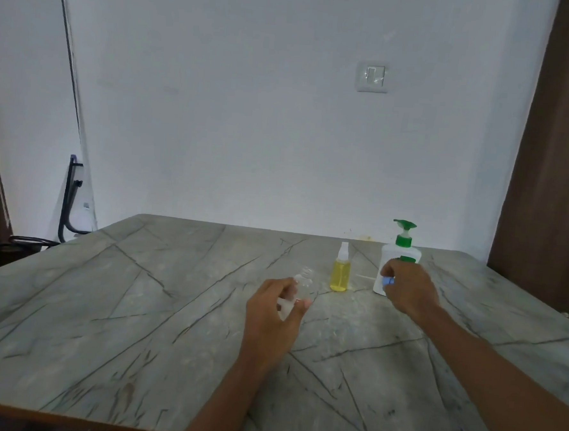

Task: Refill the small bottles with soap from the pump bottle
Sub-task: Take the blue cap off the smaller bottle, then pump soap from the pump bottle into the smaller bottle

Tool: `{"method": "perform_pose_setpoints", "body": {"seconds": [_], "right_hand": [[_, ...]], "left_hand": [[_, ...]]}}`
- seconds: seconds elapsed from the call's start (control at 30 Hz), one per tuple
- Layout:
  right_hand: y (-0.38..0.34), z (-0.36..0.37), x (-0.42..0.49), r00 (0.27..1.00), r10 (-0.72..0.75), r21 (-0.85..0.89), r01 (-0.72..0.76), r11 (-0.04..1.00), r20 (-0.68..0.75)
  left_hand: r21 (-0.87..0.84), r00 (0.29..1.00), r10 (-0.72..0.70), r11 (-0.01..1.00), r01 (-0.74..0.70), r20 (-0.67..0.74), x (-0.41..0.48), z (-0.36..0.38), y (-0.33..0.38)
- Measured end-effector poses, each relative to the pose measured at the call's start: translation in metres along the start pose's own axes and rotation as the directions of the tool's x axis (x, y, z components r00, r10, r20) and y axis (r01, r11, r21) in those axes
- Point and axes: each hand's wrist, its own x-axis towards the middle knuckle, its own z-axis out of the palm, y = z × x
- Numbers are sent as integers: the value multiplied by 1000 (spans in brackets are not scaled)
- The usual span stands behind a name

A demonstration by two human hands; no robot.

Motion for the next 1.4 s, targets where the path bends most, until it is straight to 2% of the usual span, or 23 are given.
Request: {"method": "perform_pose_setpoints", "body": {"seconds": [0.13, 0.27, 0.4, 0.77, 0.93, 1.0, 1.1, 1.17, 1.2, 1.27, 1.4], "right_hand": [[-12, 24, 0, 1000, -22, -134, 23, 991, 12], [-25, 35, 7, 995, -78, -326, 96, 940, 67], [-32, 44, 13, 992, -91, -366, 119, 923, 92], [-23, 54, 23, 988, -124, -115, 134, 984, 98], [-20, 33, 23, 986, -144, 2, 144, 990, 88], [-16, 15, 21, 985, -172, 80, 172, 982, -4], [-2, -17, 15, 920, -247, 117, 293, 949, -305], [12, -35, 13, 860, -206, 134, 300, 944, -467], [20, -41, 14, 848, -169, 157, 281, 947, -503], [38, -48, 21, 875, -100, 209, 223, 952, -474], [57, -51, 44, 980, -78, 324, 135, 936, -181]], "left_hand": [[35, 995, 97, 995, -99, 32, 0, 2, -2], [26, 991, 131, 991, -132, 39, 0, 4, -3], [16, 989, 134, 991, -135, 61, 0, 7, -3], [32, 989, 119, 992, -123, 91, 1, 5, -3], [6, 995, 79, 997, -80, 66, 1, 2, -3], [-6, 995, 82, 997, -82, 63, 1, 1, -1], [-12, 994, 90, 996, -89, 61, 1, 2, 0], [-17, 994, 87, 996, -86, 64, 0, 2, 0], [-26, 994, 84, 996, -82, 66, 0, 3, 0], [-35, 994, 78, 997, -75, 74, 0, 3, 1], [-39, 995, 65, 997, -62, 79, 1, 4, 0]]}}
